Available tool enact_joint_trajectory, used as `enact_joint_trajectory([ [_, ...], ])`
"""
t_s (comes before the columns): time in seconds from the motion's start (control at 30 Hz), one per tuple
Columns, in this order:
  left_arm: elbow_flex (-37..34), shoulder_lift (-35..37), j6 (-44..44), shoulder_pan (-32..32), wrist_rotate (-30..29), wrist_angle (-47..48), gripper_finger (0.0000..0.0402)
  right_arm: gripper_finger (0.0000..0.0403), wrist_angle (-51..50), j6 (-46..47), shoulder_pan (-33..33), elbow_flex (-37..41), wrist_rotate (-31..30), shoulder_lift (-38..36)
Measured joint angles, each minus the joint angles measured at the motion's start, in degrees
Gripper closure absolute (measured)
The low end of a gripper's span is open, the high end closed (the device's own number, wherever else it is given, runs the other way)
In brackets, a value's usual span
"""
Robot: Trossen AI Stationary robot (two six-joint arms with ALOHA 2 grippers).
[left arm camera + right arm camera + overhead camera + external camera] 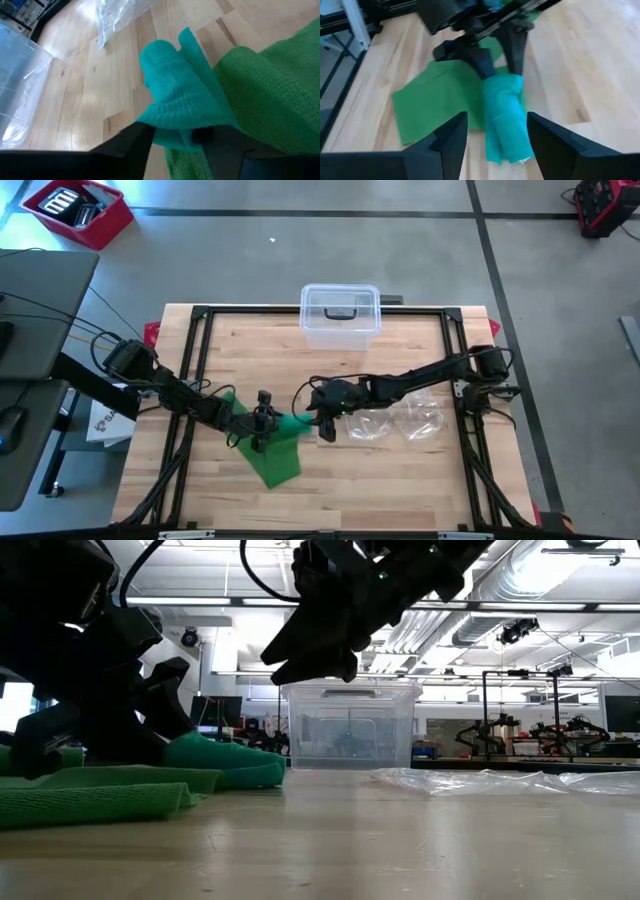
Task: Roll bandage
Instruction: Roll the blue bandage
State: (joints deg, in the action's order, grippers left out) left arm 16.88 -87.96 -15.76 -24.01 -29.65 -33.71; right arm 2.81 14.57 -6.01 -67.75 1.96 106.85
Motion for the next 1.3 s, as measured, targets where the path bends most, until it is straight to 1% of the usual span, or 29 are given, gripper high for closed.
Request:
enact_joint_trajectory([
  [0.1, 0.0, 0.0, 0.72, -0.01, -0.02, -0.04, 0.0214, 0.0205, -0.02, 0.0, 0.59, 0.0, 0.0, 0.0],
  [0.17, 0.0, 0.0, 1.96, -0.02, -0.04, -0.06, 0.0209, 0.0205, -0.01, 0.0, 0.89, 0.0, 0.0, 0.0],
  [0.33, 0.0, 0.0, 6.75, -0.69, -0.84, -0.01, 0.0214, 0.0205, -0.02, -0.62, 1.14, 0.0, 0.0, 0.0],
  [0.47, 0.0, 0.0, 7.65, -2.5, -3.35, -0.28, 0.022, 0.0205, 0.16, -4.9, 0.28, 0.0, 0.04, 0.28],
  [0.63, 0.07, 0.0, 6.22, -3.21, -4.38, -2.44, 0.0222, 0.0205, 3.68, -8.82, -0.22, 0.0, 0.31, 4.12],
  [0.73, 0.07, 0.0, 6.2, -3.21, -4.48, -2.4, 0.0223, 0.0205, 4.86, -10.77, 0.86, 0.0, 0.27, 6.72],
  [0.93, 0.07, 0.0, 6.16, -3.14, -4.48, -2.25, 0.0223, 0.0205, 7.5, -15.75, 2.33, 0.0, 5.18, 9.23],
  [1.03, 0.04, 0.0, 6.16, -3.07, -4.48, -2.25, 0.0223, 0.0205, 9.87, -17.05, 2.64, 0.0, 6.4, 10.82],
  [1.17, 0.04, 0.0, 6.16, -3.02, -4.37, -2.34, 0.0223, 0.0205, 14.12, -18.08, 3.04, 0.0, 10.95, 13.79],
  [1.3, 0.02, 0.0, 6.16, -3.06, -4.1, -2.23, 0.0223, 0.0206, 17.05, -18.24, 3.1, -0.07, 11.58, 15.99],
])
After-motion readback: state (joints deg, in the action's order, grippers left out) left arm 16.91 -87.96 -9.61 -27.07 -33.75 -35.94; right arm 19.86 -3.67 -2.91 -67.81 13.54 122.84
